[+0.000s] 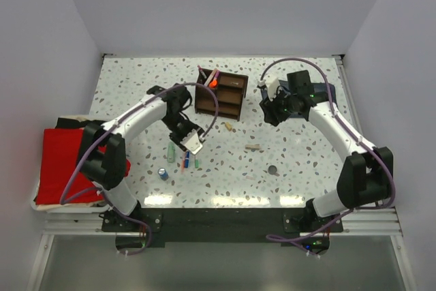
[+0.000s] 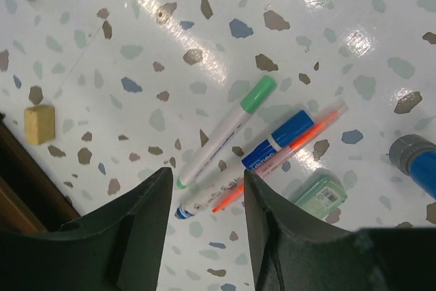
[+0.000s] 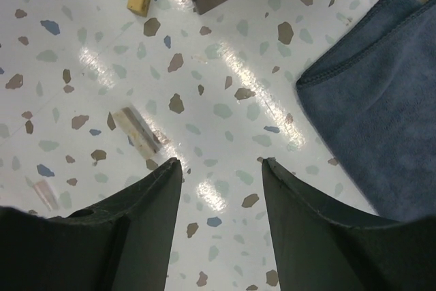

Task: Sort the stationery into containers
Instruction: Pick up the pen from the center of the board.

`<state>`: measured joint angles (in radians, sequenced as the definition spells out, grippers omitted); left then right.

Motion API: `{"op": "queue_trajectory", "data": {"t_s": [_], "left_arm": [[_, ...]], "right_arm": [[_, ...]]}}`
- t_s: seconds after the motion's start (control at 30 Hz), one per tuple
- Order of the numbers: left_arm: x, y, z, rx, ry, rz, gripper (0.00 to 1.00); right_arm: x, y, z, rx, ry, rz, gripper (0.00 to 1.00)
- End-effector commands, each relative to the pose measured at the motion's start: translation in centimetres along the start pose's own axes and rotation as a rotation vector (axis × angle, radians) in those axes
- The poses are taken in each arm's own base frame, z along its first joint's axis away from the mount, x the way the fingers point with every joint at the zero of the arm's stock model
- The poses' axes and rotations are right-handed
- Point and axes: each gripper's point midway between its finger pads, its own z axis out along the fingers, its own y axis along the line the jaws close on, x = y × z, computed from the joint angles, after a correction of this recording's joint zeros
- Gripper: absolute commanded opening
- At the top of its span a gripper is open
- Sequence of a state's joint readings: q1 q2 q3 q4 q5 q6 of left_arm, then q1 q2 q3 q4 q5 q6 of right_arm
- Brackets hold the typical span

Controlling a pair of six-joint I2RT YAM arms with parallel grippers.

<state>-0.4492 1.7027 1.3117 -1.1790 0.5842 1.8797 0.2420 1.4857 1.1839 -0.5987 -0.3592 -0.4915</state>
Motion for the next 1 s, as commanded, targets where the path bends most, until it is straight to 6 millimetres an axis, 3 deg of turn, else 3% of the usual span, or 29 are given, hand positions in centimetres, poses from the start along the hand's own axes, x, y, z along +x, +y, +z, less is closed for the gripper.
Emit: {"op": "queue_trajectory", "data": {"t_s": [0.0, 0.13, 0.33, 0.67, 0.87, 0.97], "left_arm": [[-0.2, -0.4, 1.6, 0.099, 0.066, 0.125, 0.5], [0.1, -0.1, 3.1, 0.171, 0.08, 0.138, 0.48], [2.0, -0.4, 4.9, 0.242, 0.135, 0.145, 0.44], [3.6, -0.9, 7.8, 0.216, 0.163, 0.148, 0.41], [3.9, -2.4, 9.2, 0.244, 0.16, 0.109, 0.33], [3.8, -2.7, 9.8, 0.27, 0.156, 0.074, 0.24]], "right_arm": [[-0.5, 1.3, -1.3, -0.015, -0.064, -0.034, 0.55], [-0.2, 2.1, -1.8, -0.025, -0.079, -0.028, 0.55], [0.0, 2.2, -2.1, -0.011, -0.089, -0.018, 0.55], [0.7, 2.2, -1.9, -0.005, -0.071, -0.006, 0.56], [0.6, 2.0, -1.5, -0.006, -0.062, -0.004, 0.56], [0.5, 1.9, -1.4, -0.006, -0.062, -0.002, 0.56]]}}
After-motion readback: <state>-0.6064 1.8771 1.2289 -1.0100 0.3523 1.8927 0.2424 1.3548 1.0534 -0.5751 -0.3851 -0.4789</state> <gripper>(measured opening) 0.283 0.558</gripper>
